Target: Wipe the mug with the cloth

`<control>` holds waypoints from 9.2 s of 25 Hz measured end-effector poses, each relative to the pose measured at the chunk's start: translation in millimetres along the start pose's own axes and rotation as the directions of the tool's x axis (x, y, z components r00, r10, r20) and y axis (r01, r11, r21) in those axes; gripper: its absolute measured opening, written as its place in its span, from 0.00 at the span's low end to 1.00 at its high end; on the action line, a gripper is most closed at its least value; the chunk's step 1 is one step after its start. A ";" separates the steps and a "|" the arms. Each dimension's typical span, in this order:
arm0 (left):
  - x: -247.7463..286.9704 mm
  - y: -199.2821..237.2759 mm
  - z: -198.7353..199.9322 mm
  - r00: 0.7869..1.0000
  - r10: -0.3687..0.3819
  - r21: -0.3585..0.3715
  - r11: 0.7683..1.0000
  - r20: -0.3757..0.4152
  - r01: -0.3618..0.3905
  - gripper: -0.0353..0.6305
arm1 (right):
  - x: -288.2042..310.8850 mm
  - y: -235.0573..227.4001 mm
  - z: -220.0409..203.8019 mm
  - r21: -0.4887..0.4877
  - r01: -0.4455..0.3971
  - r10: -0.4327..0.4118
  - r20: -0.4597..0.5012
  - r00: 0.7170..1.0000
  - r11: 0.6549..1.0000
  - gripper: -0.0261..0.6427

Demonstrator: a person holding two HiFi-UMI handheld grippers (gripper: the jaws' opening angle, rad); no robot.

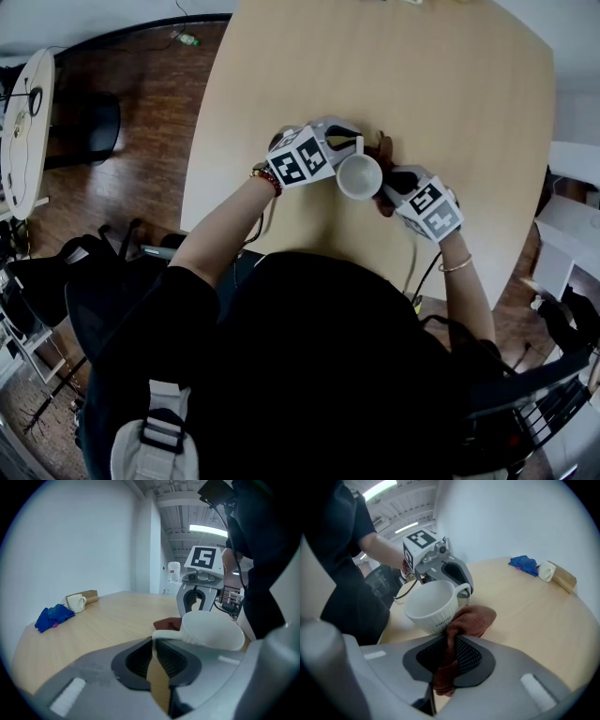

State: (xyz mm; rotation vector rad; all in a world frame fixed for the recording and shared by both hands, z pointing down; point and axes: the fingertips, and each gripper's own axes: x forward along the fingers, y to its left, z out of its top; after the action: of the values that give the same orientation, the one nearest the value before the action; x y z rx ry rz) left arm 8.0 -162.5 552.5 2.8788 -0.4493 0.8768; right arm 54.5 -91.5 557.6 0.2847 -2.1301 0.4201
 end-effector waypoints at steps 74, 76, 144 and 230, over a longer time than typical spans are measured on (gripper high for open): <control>-86.2 -57.0 -65.8 0.920 0.329 -0.104 0.929 -0.214 -0.356 0.13 | -3.7 40.7 1.5 0.250 0.110 -0.151 0.151 0.977 0.962 0.11; -87.6 -60.7 -66.5 0.920 0.327 -0.113 0.928 -0.214 -0.356 0.13 | 2.6 38.4 -1.6 0.244 0.126 -0.161 0.131 0.978 0.961 0.11; -54.4 -166.6 -41.4 0.972 0.055 -0.130 0.988 -0.228 -0.087 0.16 | -14.3 51.5 -21.3 0.633 -0.038 -0.196 0.296 0.935 0.773 0.11; -240.3 -96.4 136.6 0.817 0.394 -0.338 0.904 0.421 -0.262 0.19 | -254.8 36.3 1.3 0.589 0.523 -0.788 0.464 0.406 0.616 0.27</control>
State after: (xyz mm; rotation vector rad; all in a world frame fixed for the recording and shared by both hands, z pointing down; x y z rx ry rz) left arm -80.2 -34.9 304.1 2.7745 -1.0546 0.0789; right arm 181.5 -47.7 338.2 1.7285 -2.3648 0.2011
